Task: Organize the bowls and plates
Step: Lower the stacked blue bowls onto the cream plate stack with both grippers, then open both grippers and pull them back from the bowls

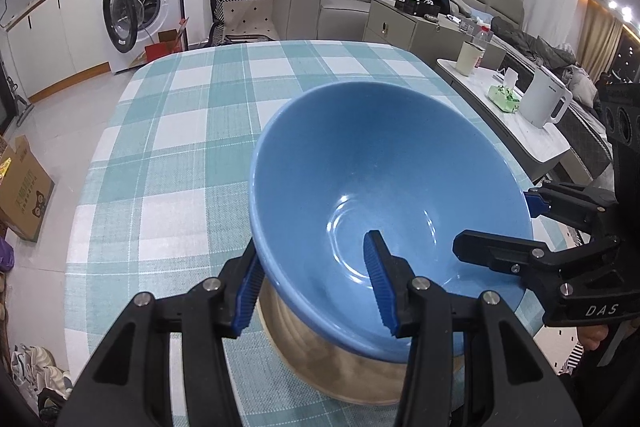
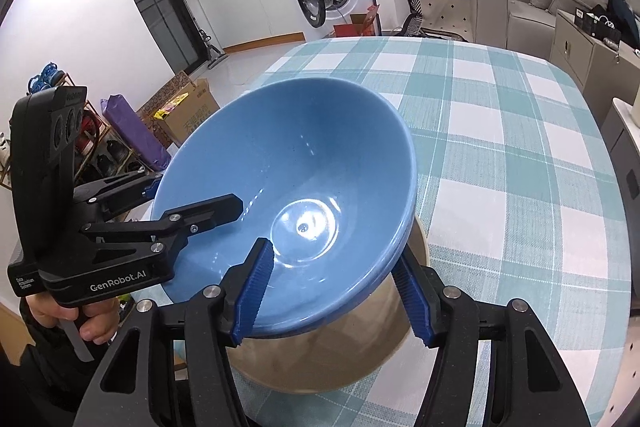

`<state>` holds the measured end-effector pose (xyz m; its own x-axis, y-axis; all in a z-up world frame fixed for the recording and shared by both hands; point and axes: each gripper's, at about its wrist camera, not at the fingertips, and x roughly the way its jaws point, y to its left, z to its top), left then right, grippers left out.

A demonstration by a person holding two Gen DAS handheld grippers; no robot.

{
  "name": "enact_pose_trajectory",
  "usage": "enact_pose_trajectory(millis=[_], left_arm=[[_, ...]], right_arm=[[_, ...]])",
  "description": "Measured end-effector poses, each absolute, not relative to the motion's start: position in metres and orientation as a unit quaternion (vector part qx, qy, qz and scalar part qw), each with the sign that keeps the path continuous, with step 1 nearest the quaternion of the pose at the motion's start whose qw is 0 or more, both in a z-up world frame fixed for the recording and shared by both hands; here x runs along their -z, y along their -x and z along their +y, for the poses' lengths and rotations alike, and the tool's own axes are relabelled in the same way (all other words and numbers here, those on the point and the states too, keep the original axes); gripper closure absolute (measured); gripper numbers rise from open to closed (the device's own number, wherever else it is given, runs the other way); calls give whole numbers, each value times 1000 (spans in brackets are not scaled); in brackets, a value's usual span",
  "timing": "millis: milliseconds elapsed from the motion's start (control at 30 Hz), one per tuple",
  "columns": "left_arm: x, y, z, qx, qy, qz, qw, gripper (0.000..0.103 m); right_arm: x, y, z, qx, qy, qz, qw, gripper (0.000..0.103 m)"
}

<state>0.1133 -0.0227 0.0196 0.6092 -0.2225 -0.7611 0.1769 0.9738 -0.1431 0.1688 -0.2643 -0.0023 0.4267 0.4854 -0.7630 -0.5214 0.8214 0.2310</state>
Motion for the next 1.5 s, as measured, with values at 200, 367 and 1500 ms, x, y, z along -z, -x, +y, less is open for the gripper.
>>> enact_pose_trajectory(millis=[200, 367, 1500], left_arm=[[-17, -114, -19, 112, 34, 428, 896, 54], [-21, -110, -19, 111, 32, 421, 900, 48], [-38, -17, -3, 55, -7, 209, 976, 0]], right_arm=[[1, -172, -260, -301, 27, 440, 846, 39], [0, -170, -260, -301, 30, 436, 848, 36], [-10, -76, -297, -323, 60, 251, 911, 1]])
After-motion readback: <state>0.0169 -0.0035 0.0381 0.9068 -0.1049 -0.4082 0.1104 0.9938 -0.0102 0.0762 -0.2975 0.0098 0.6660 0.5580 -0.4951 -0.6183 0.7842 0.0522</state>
